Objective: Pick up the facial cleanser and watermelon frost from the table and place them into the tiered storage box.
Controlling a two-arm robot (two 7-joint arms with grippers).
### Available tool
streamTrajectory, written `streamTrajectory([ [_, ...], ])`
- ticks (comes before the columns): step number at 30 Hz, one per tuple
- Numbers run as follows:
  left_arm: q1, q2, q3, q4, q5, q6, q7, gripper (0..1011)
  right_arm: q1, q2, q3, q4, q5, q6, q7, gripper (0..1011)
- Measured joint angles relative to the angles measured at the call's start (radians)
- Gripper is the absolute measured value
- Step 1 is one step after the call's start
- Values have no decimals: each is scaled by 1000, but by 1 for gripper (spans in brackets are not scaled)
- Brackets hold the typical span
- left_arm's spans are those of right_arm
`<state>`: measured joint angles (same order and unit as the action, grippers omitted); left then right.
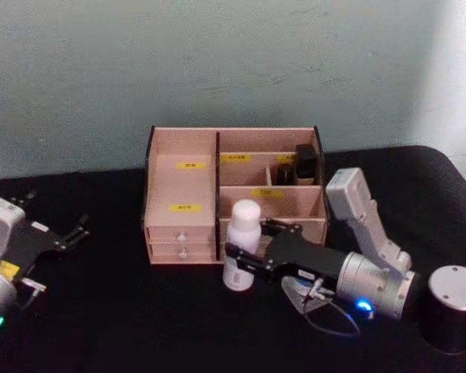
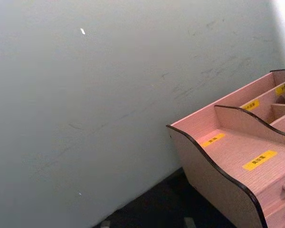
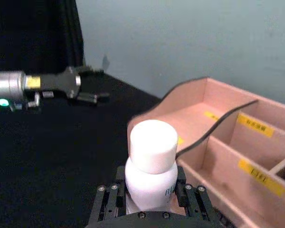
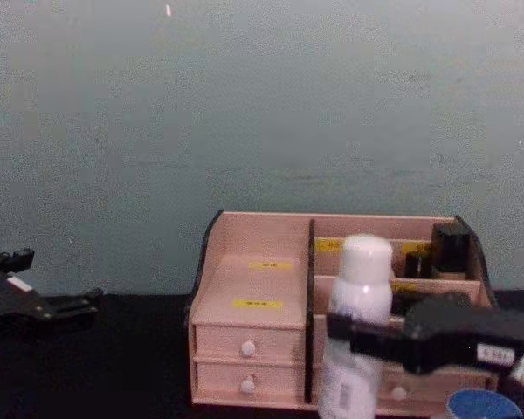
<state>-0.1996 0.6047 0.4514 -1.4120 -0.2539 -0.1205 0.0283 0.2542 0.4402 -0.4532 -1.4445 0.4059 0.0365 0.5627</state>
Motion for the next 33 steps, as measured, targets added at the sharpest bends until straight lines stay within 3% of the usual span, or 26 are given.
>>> streamTrajectory([
  [7, 0, 0, 0, 0, 0, 0, 0, 1001, 22, 7, 29, -49, 48, 9, -10, 594],
  [14, 0, 0, 0, 0, 0, 0, 0, 1001, 78, -23, 46, -33, 58, 2, -67, 594],
  [20, 0, 0, 0, 0, 0, 0, 0, 1001, 143, -69, 49, 36, 15, -14, -133, 594],
  [33, 0, 0, 0, 0, 0, 0, 0, 1002, 230, -140, 55, 192, -59, -46, -176, 594],
])
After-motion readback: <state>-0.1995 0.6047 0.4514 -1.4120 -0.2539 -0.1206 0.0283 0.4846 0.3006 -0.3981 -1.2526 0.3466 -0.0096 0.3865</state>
